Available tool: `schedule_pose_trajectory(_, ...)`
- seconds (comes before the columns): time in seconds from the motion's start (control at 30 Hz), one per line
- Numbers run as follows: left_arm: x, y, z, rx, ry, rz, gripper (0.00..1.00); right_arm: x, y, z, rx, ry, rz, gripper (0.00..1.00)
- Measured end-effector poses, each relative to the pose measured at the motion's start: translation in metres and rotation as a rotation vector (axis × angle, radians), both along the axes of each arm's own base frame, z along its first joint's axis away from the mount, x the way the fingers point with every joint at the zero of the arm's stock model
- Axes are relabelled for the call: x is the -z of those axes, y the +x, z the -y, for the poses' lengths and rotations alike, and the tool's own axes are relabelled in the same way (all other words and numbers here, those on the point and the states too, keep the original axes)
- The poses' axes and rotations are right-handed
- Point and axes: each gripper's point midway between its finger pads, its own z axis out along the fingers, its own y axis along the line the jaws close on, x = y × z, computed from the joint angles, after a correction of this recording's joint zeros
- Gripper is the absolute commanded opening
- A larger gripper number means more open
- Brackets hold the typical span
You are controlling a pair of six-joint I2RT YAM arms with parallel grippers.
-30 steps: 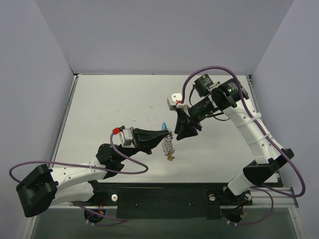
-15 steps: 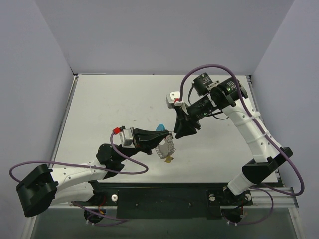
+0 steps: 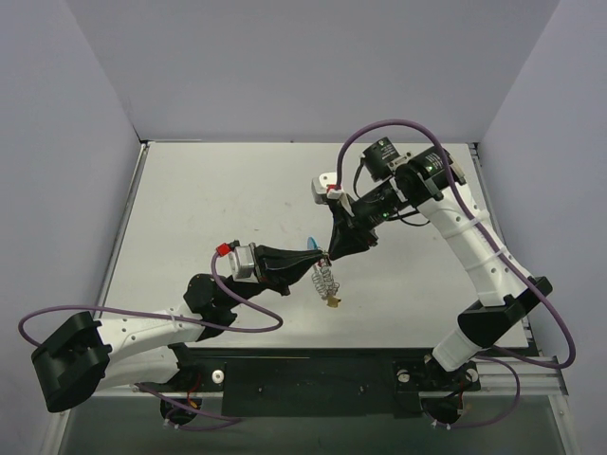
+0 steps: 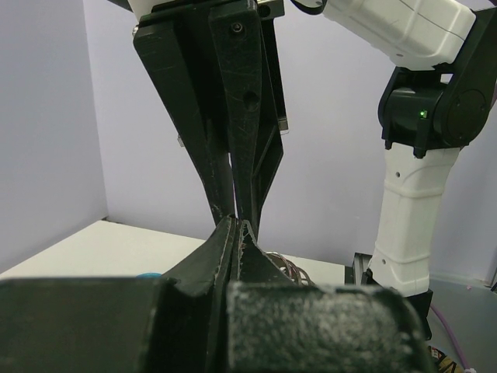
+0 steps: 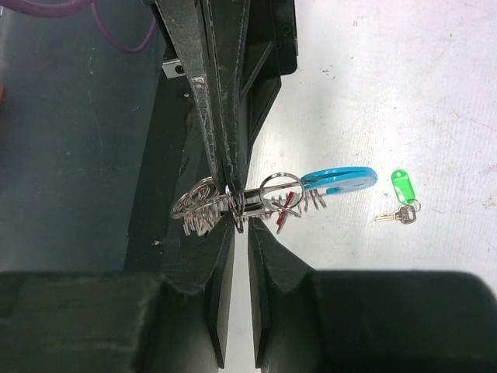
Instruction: Put the keys on the keyring
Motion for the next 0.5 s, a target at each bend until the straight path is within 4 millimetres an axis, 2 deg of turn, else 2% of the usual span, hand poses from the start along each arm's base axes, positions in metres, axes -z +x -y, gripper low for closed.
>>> schedule_pose_trajectory(0.17,-0.0001,0.0,-0.0001,0.0,0.0,0.0,0.0,0.0006,-0.0006,-0.0004,-0.003,-0.003,0.002,0.02)
schedule_pose_trajectory(0.5,-0.0015,-0.0005,-0.0017,-0.004,0.001,0.002,0.0,0.0093,-0.003,0.0007,-0.01,-0.027,-0.009,0.0)
